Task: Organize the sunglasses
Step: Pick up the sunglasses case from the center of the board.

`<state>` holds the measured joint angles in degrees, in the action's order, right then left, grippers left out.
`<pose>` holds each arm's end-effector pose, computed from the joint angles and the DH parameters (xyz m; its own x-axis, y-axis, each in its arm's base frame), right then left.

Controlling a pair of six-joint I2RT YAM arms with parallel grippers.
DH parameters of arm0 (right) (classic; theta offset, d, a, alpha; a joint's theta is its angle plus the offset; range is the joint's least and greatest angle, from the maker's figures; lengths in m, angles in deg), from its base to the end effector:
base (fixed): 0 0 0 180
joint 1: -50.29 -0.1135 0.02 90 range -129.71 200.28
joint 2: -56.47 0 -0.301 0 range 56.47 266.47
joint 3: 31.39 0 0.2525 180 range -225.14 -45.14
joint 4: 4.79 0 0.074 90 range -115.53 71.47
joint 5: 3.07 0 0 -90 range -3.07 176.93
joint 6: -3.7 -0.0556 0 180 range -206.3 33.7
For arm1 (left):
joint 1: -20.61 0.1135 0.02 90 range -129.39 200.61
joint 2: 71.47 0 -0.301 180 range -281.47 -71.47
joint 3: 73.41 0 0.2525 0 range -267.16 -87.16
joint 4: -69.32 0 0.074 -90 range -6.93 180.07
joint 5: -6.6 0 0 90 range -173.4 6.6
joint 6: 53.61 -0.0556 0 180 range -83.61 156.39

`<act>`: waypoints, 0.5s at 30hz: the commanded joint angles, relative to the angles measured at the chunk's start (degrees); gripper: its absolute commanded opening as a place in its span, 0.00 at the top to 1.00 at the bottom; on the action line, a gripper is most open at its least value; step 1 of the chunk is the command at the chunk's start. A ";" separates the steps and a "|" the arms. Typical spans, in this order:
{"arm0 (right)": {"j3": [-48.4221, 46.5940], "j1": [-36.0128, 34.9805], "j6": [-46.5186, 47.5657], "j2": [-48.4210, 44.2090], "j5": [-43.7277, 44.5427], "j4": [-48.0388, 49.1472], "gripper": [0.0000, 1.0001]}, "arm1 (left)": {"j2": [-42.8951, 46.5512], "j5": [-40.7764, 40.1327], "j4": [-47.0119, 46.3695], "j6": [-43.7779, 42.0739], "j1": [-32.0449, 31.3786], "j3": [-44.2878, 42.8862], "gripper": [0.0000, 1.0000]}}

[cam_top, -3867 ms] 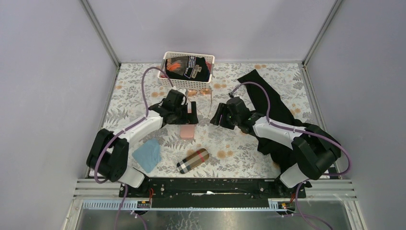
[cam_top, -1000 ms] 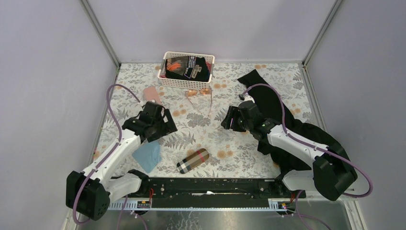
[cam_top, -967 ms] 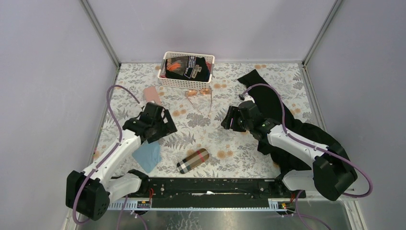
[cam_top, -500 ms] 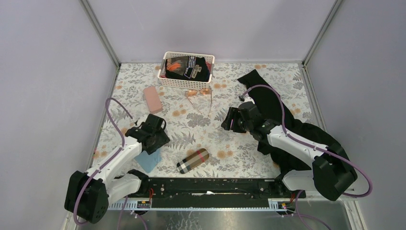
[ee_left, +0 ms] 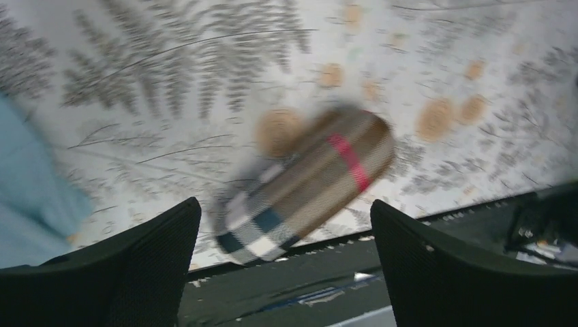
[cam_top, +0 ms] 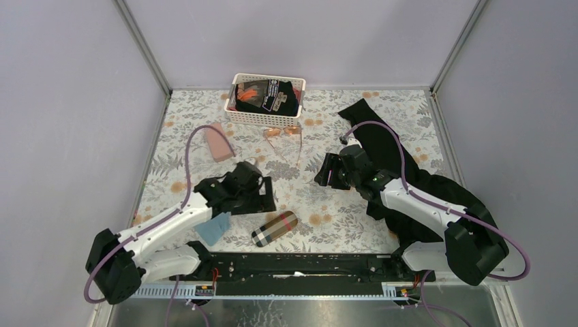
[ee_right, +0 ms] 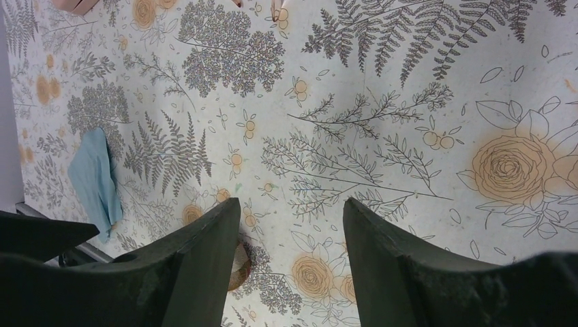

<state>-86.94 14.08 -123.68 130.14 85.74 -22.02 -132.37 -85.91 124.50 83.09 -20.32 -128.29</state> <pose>0.2261 0.1670 0.2489 -0.7378 0.2121 -0.6408 -0.1968 0.8406 0.5047 0.1430 -0.1208 0.2365 -0.9188 -0.1656 -0.3583 -0.0439 0.9449 -0.3243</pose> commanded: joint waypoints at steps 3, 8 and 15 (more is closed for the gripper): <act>-1.13 0.31 -0.38 -0.72 -1.29 1.05 0.35 | -8.65 2.68 2.33 -12.05 -7.49 -8.06 0.01; -1.26 0.34 -0.49 -1.06 -1.03 0.51 0.35 | -15.91 0.27 2.53 -15.06 -14.47 -9.04 0.01; -1.35 0.28 -0.66 -0.70 -1.11 0.57 0.35 | -23.59 -0.63 1.44 -17.83 -20.41 -10.49 0.01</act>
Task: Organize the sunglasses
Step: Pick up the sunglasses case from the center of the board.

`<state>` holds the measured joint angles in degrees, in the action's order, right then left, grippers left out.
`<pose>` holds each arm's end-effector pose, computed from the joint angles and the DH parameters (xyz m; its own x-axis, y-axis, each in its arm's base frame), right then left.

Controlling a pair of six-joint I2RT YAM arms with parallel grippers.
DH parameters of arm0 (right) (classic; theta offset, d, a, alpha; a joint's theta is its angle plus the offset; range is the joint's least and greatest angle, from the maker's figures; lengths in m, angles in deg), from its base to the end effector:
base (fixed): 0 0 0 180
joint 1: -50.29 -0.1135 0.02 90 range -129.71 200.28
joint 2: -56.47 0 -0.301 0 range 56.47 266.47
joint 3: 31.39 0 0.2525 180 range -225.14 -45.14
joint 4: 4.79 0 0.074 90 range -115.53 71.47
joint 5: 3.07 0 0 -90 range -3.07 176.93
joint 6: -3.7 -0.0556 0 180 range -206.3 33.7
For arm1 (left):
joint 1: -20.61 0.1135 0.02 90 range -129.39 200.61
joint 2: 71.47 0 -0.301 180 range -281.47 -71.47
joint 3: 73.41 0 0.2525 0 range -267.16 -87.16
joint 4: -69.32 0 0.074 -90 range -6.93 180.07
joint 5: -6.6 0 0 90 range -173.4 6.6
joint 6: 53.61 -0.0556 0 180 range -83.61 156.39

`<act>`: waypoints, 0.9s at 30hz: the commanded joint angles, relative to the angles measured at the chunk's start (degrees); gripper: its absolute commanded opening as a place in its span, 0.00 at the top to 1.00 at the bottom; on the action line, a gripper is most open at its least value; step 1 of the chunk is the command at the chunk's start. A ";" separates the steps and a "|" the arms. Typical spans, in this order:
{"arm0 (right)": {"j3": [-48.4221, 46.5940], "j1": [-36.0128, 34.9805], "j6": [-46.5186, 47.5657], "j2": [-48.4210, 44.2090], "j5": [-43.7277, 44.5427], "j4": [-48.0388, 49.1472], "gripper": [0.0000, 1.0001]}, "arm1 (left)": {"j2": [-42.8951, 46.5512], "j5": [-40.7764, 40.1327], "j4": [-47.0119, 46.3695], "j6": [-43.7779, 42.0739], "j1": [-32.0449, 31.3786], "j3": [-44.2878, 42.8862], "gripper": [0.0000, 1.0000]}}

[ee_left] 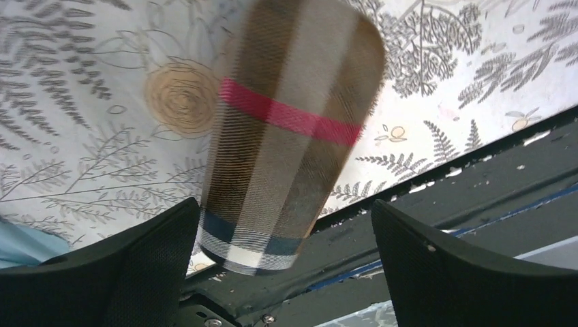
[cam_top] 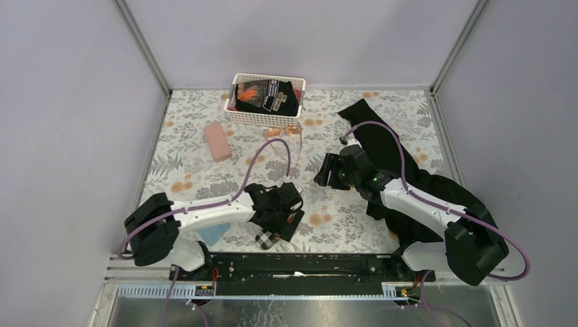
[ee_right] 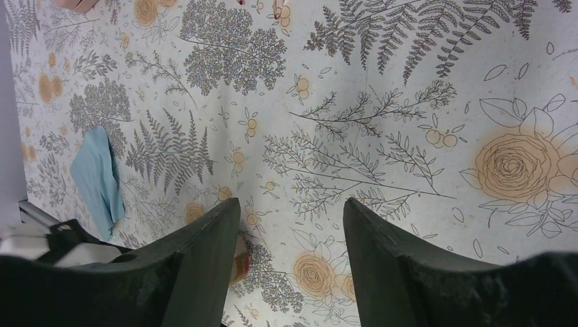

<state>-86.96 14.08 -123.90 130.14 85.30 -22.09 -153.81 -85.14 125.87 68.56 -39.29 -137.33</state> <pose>0.2258 0.1673 0.2488 -0.7420 0.2126 -0.6358 -0.1975 0.8370 0.5104 0.1284 -0.2181 0.2069 -0.8683 0.4367 -0.2351 0.4708 0.8750 -0.1133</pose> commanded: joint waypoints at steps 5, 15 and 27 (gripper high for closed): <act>-1.51 0.34 -0.45 -0.60 -0.77 0.44 0.35 | -4.90 -4.01 -1.59 -3.80 -1.45 -1.65 0.02; -0.87 0.35 -0.88 -1.78 -0.67 -0.25 0.35 | -5.01 -3.10 -7.51 -2.81 -0.81 -1.46 0.26; -2.17 7.26 1.34 -5.11 -2.85 -5.19 0.14 | -1.24 14.83 -22.51 -0.85 15.99 4.48 0.50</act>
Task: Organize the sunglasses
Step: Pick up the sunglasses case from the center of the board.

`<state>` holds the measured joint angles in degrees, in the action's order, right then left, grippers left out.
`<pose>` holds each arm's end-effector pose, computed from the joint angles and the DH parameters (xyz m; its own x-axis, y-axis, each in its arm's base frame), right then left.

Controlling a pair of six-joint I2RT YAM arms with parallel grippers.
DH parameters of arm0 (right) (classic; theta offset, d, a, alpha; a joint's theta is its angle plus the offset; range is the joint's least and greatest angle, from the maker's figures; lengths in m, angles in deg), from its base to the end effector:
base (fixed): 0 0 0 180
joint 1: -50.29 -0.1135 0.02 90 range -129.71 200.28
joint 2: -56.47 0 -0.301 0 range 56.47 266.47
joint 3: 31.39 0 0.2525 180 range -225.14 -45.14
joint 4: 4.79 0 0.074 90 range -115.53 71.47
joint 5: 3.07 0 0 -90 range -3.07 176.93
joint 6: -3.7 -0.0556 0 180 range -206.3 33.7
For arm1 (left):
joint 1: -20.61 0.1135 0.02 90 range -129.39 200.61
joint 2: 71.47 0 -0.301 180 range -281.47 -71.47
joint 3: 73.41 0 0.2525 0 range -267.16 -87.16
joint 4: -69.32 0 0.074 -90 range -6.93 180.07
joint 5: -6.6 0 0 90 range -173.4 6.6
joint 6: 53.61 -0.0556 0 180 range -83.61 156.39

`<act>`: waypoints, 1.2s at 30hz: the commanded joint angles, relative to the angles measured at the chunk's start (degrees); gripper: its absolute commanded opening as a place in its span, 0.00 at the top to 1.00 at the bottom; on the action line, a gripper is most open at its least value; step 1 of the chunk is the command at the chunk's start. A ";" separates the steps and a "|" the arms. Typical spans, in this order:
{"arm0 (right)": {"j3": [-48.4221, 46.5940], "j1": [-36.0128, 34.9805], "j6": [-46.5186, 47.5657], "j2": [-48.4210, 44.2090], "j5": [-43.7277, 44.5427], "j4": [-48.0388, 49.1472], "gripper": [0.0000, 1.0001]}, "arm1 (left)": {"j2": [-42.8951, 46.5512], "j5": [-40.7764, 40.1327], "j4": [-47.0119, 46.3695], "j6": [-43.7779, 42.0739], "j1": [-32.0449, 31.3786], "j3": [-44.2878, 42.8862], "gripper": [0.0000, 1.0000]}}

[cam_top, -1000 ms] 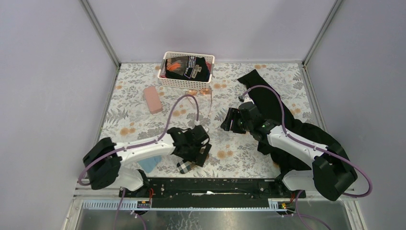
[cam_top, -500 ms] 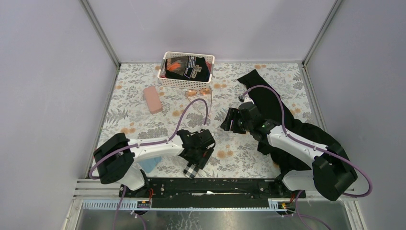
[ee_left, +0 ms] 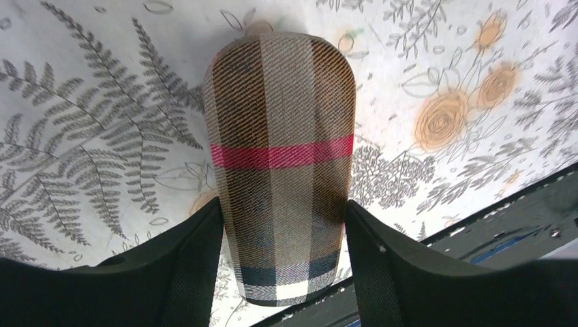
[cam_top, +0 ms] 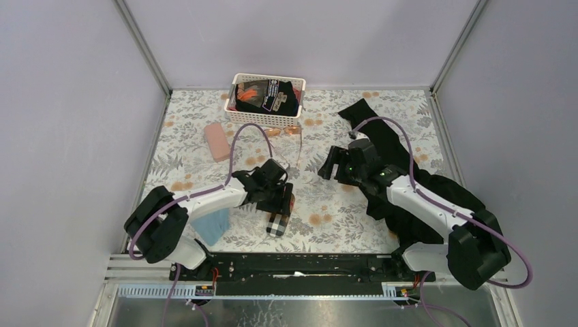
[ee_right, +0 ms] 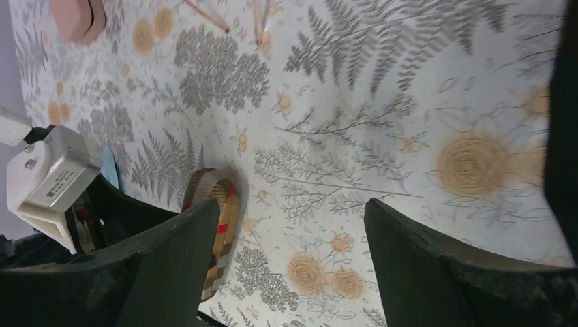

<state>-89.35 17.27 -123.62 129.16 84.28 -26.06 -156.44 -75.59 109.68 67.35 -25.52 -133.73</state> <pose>0.2329 0.1544 0.2605 -0.7410 0.2407 -0.6269 -0.1590 0.8441 0.5121 0.1870 -0.2054 0.1910 -0.9265 0.2284 -0.2989 0.3234 0.8894 -0.3229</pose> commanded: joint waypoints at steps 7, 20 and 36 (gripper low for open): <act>5.67 8.80 -1.17 -6.76 -8.71 1.98 0.11 | -1.79 -4.57 -1.58 0.61 3.07 -2.59 0.32; 5.45 8.76 -1.98 -2.29 -11.54 2.41 0.12 | -6.34 -6.87 -2.37 2.27 2.23 -4.12 0.23; 7.60 8.85 -2.89 -1.99 -22.98 8.17 0.12 | -3.68 5.46 -1.46 1.06 4.20 -9.41 0.87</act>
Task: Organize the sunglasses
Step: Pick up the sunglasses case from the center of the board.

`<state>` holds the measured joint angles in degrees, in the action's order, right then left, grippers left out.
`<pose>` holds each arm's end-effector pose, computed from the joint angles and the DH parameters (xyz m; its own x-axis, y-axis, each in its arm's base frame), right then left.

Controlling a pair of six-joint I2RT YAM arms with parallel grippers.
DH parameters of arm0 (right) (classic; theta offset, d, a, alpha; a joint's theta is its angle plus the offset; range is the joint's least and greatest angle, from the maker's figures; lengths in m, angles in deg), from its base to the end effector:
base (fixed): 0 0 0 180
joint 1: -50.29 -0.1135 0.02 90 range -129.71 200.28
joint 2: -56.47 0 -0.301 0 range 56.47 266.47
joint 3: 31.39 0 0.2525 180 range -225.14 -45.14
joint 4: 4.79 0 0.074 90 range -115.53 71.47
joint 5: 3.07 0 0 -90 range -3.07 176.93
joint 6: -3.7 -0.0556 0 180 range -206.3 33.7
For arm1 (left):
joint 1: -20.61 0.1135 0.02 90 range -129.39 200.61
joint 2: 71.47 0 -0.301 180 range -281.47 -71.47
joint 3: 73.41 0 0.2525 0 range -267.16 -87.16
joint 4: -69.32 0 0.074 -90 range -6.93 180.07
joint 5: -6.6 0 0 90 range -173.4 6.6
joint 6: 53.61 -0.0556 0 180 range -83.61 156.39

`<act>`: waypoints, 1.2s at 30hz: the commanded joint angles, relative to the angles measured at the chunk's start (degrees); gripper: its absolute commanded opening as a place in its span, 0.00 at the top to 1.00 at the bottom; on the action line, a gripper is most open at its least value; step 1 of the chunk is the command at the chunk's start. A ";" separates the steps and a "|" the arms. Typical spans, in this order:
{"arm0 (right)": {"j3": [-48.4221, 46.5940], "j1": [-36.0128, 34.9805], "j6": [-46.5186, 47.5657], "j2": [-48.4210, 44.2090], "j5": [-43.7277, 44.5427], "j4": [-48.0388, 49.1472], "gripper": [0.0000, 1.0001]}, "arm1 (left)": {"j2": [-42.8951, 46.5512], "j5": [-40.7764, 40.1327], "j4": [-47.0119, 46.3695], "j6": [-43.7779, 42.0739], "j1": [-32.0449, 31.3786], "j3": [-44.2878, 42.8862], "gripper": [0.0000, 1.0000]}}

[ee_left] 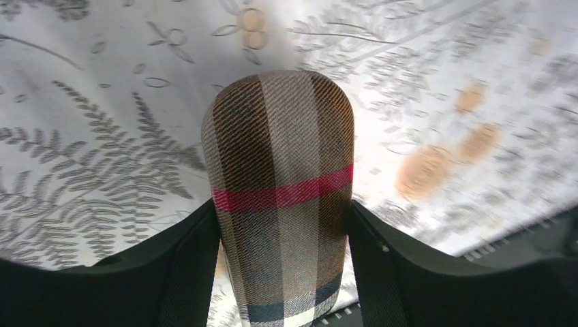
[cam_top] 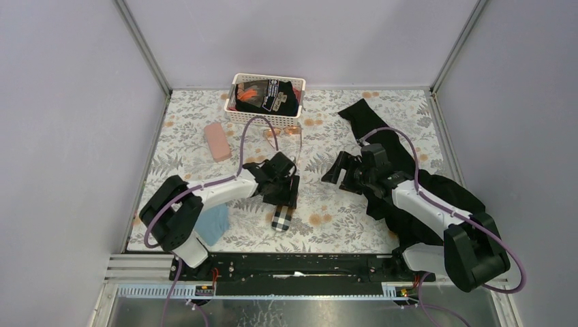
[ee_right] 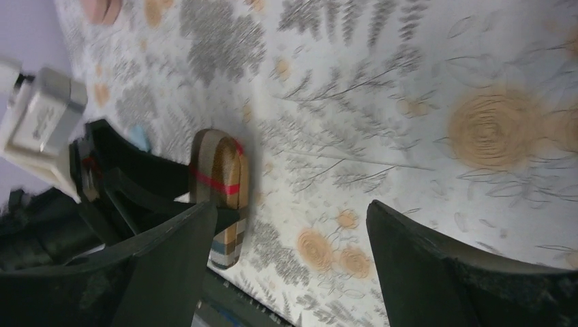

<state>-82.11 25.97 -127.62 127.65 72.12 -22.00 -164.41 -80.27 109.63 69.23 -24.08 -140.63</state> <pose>0.2316 0.1203 0.2321 -0.8029 0.3376 -0.4913 -0.0698 0.7652 0.6399 0.2222 -0.2241 0.1862 -0.9352 0.1634 -0.3143 0.2510 0.9318 -0.2622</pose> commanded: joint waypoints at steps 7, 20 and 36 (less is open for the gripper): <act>8.47 0.11 -8.11 -6.39 -29.79 35.82 0.11 | 13.73 36.60 -13.36 5.02 11.64 -1.90 0.96; 13.94 0.06 -42.37 6.01 -36.52 92.79 0.05 | 17.88 48.92 -53.17 34.17 16.14 8.03 1.00; 11.75 -2.25 -47.41 12.86 -35.09 101.44 0.03 | 18.69 43.78 -69.59 45.96 16.47 12.37 1.00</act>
<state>-67.62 25.40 -172.23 138.03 36.78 68.05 -146.67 -34.32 48.89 111.37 -7.90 -129.95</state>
